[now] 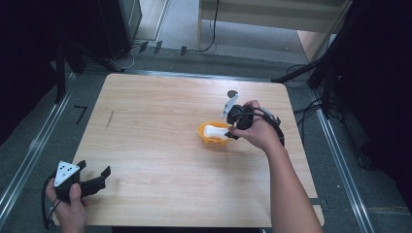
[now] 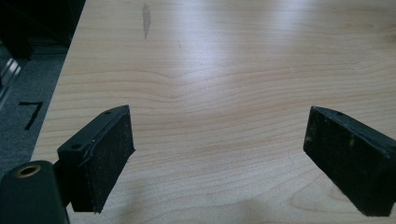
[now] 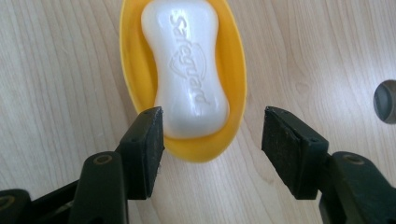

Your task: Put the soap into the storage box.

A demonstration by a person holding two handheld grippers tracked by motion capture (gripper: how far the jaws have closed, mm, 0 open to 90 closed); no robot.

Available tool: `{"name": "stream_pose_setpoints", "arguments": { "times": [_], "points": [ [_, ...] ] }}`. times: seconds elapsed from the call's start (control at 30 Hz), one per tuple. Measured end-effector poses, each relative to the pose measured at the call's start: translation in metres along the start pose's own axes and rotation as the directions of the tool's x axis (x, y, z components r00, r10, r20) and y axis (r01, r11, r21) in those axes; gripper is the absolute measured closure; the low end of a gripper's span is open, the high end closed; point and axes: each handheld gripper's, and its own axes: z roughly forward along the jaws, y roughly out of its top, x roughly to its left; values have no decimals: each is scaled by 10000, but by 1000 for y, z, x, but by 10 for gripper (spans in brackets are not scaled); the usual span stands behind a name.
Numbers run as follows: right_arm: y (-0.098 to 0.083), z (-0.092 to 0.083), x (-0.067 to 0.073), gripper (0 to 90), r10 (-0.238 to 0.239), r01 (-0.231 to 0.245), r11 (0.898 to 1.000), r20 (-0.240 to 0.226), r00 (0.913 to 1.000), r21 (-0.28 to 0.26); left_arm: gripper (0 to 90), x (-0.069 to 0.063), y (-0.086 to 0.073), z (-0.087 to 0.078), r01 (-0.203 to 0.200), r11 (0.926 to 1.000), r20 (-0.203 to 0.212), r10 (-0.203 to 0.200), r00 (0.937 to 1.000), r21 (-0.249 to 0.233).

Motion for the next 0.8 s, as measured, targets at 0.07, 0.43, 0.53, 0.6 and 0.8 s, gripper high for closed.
{"name": "stream_pose_setpoints", "arguments": {
  "times": [0.07, 0.43, 0.53, 0.6, 0.8],
  "points": [
    [-2, -1, 0, 408, -5, 5, 10000, 9, 10000, -20, 89, 0, 0, 0, 3, 10000, 2, -3, 10000, -1],
    [-31, -6, 7, 411, 579, -578, 9983, -216, 9981, 61, 90, 0, 0, 0, 1, 10000, -20, -1, 10000, 5],
    [-36, -5, 10, 408, 634, -631, 9979, -293, 9976, 108, 90, -1, 0, 0, -14, 10000, -29, 14, 10000, 18],
    [-40, -6, 12, 407, 730, -724, 9972, -316, 9968, 195, 90, -1, 0, 0, -18, 10000, -35, 18, 10000, 7],
    [-52, -3, 20, 397, 846, -837, 9962, -452, 9954, 229, 90, 0, 0, 0, -21, 10000, -28, 21, 10000, 3]
  ]
}}
